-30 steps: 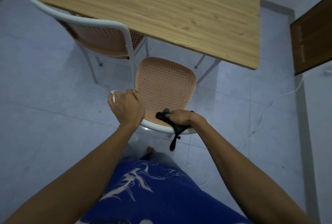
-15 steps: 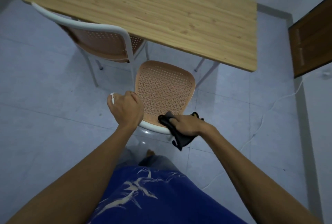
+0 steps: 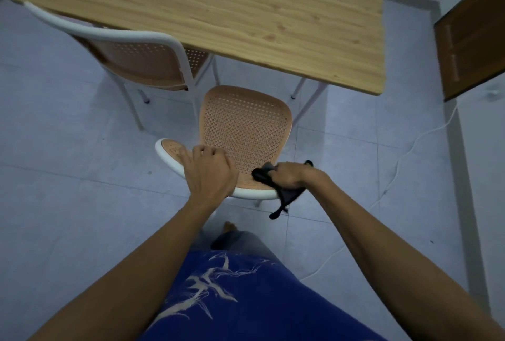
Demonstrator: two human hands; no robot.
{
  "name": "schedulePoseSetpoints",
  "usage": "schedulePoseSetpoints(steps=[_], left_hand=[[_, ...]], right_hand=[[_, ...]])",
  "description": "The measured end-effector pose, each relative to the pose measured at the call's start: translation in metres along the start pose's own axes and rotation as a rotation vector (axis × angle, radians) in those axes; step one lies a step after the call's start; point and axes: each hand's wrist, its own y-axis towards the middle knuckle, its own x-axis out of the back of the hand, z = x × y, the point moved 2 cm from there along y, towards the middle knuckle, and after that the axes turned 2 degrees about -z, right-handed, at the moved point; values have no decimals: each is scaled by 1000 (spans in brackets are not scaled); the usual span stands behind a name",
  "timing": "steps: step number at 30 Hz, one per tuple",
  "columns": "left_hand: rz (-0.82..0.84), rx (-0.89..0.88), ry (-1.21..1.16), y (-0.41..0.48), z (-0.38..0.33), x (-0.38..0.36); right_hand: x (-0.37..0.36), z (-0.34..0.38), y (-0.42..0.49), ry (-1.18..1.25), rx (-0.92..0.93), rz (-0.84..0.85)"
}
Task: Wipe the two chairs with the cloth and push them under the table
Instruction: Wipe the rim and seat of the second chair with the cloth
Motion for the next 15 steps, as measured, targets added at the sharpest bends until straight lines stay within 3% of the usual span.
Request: schedulePoseSetpoints(steps=[4, 9, 12, 15], left_hand=[[20, 8, 9, 0, -5, 2], [8, 22, 21, 2, -2, -2], [20, 14, 27, 2, -2, -1], [27, 21, 42, 3, -1, -1]], right_hand=[[-12, 25, -9, 89, 169, -30], [9, -9, 13, 88, -35, 91], [16, -47, 16, 323, -166, 102], [12, -58, 6, 494, -135, 19]])
